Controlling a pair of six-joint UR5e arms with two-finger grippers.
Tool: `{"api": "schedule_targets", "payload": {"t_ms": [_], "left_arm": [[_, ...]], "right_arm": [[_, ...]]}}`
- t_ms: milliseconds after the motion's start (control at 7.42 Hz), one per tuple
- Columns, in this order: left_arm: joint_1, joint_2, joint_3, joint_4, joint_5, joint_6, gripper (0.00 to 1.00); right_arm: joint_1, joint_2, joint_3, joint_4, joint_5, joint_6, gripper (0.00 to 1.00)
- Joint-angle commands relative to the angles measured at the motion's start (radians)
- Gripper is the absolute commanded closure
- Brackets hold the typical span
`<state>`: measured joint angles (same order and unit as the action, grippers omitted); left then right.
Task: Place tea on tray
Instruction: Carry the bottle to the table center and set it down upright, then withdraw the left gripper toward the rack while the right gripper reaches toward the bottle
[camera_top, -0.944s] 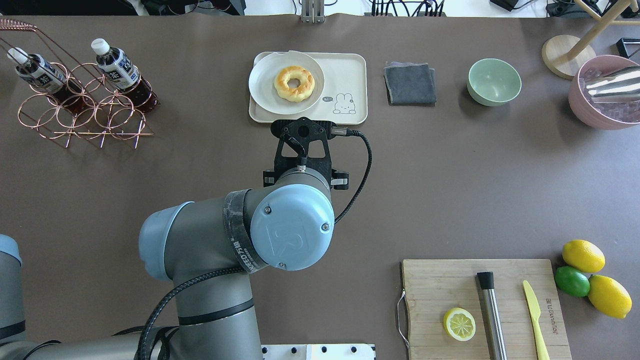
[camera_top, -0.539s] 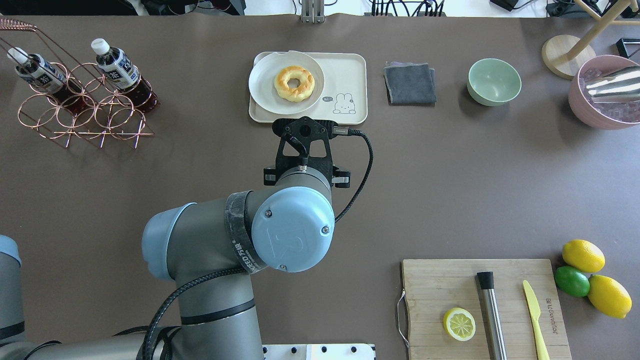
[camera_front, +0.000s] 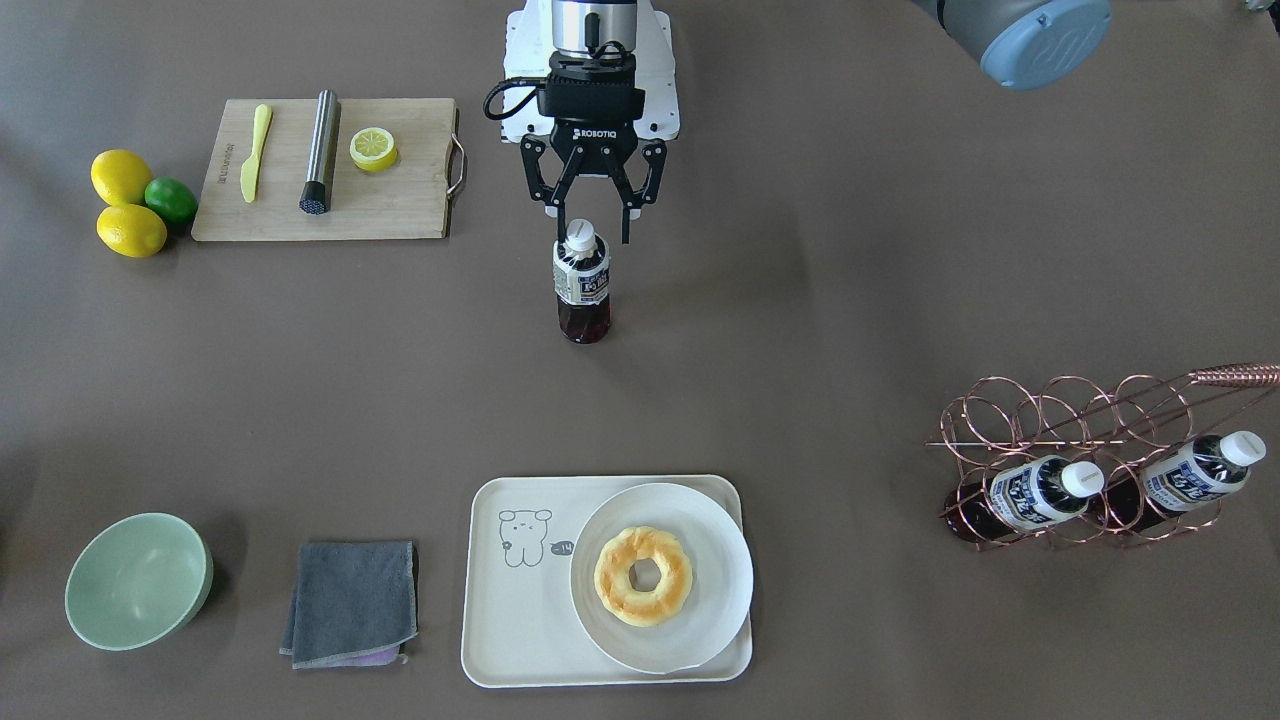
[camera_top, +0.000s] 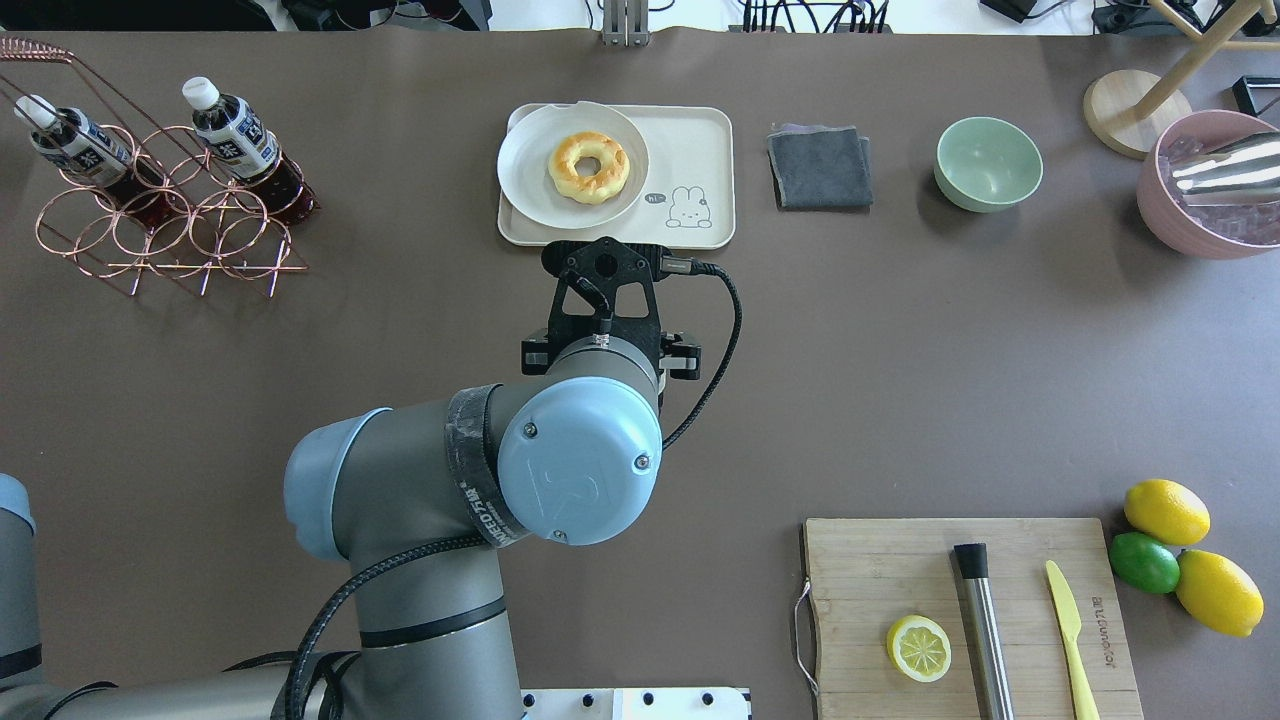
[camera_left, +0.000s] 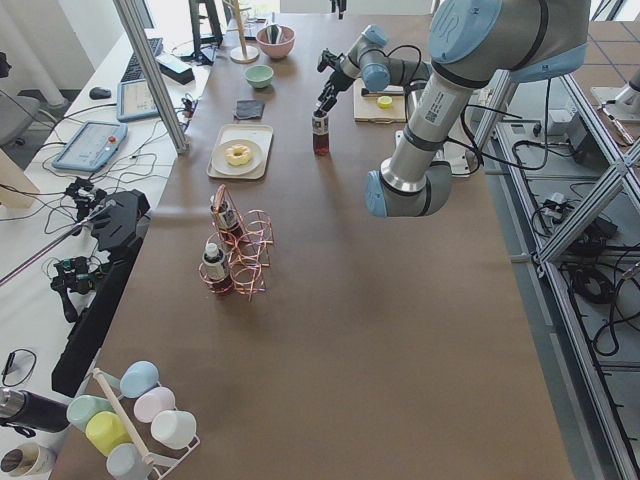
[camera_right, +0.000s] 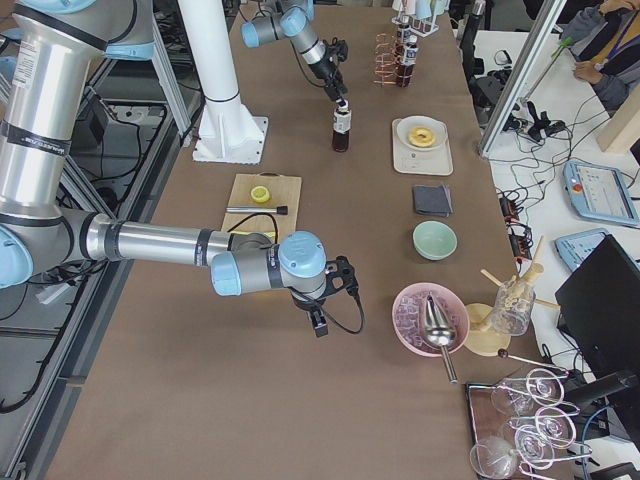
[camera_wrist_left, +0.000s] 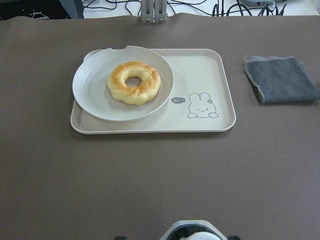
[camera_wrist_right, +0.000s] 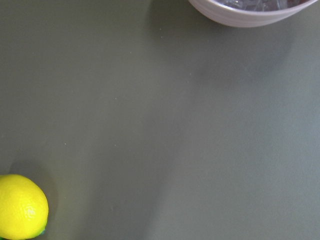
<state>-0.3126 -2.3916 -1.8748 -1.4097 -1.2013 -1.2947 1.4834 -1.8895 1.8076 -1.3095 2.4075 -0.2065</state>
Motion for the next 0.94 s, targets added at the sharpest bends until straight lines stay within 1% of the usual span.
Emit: {"api": "schedule_targets", "payload": {"t_ms": [0,135,270,539,674,809], "left_arm": [[-0.086,0.000,-0.049,0.014,-0.149,0.071,0.04],[-0.156,0.027,-0.069,0.012,-0.237,0.102,0.04],[-0.213,0.069,-0.101,0.012,-0.292,0.192,0.04],[-0.358,0.185,-0.153,-0.005,-0.477,0.329,0.04],[-0.391,0.257,-0.165,-0.024,-0.503,0.401,0.04],[-0.429,0.346,-0.167,-0.134,-0.508,0.440,0.04]], "right_arm": [[-0.041,0.075,0.030,-0.002,0.010,0.132,0.00],[-0.096,0.104,0.077,-0.002,0.010,0.233,0.00],[-0.153,0.171,0.116,-0.002,0.009,0.394,0.00],[-0.301,0.274,0.203,-0.002,-0.001,0.670,0.00],[-0.395,0.361,0.238,-0.002,-0.008,0.873,0.00],[-0.476,0.459,0.249,-0.004,-0.024,1.015,0.00]]}}
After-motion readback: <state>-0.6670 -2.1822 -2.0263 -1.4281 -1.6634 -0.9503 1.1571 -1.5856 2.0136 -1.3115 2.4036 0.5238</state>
